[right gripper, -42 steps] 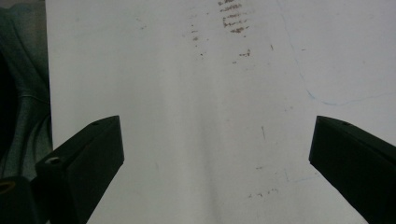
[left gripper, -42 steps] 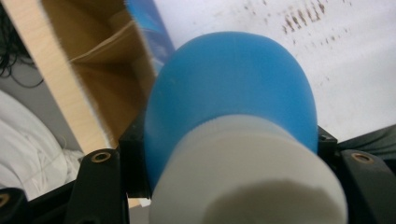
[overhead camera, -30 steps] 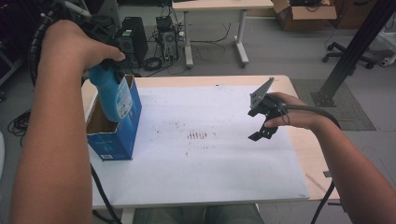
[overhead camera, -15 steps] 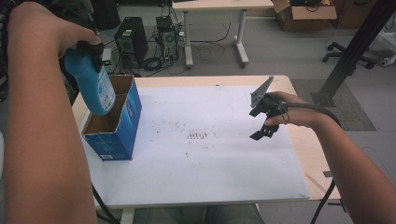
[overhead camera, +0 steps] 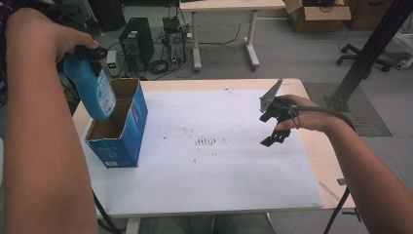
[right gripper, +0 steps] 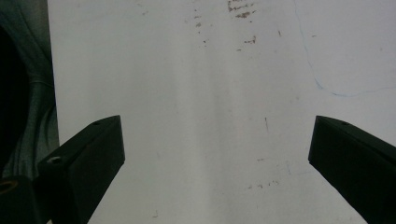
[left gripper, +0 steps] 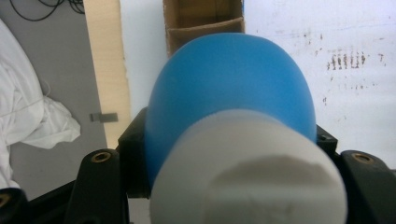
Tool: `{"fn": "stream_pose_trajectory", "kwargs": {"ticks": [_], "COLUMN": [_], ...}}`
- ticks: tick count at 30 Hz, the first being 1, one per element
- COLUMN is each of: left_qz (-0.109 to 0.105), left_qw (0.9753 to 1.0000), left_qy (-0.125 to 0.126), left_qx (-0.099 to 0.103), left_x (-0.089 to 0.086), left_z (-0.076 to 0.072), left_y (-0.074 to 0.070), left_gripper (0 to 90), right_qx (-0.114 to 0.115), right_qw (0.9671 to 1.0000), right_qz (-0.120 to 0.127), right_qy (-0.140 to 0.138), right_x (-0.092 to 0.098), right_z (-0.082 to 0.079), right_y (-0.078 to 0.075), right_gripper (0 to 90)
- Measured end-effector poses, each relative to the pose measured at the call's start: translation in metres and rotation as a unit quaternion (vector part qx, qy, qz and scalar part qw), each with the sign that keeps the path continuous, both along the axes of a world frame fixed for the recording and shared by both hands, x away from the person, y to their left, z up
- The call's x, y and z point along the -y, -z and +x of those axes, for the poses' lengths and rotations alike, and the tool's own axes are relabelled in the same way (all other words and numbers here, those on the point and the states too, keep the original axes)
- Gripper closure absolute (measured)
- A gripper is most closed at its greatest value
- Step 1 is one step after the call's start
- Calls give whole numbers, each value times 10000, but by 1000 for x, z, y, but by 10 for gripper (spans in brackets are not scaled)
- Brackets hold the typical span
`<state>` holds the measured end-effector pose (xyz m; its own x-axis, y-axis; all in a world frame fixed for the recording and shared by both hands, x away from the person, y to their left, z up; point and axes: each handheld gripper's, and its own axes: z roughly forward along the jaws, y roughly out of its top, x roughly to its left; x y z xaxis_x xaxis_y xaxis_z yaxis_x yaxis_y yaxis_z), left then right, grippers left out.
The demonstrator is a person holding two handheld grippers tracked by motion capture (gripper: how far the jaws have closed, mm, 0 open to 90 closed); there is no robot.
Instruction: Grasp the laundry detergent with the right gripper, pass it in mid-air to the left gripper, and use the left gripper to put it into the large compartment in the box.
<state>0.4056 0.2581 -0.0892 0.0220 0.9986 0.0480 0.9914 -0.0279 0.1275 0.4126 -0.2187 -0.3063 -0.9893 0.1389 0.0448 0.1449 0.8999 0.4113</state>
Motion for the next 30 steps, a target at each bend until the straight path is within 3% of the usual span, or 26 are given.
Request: {"fn": "stream_pose_trajectory", "kwargs": {"ticks": [17, 30], "left_qz": [-13, -55], "left_qw": [9997, 9994], "left_qy": [-85, 2], "left_qx": [-208, -354], "left_x": [-6, -8], "left_z": [16, 20], "left_y": [41, 83], "left_gripper": [381, 381], "right_qx": [-103, -98], "right_qw": [9997, 9996], "right_qz": [-204, -235], "right_qy": [-48, -81], "right_x": [4, 3], "right_z": [-4, -6], "right_y": [-5, -6], "right_gripper": [36, 36]}}
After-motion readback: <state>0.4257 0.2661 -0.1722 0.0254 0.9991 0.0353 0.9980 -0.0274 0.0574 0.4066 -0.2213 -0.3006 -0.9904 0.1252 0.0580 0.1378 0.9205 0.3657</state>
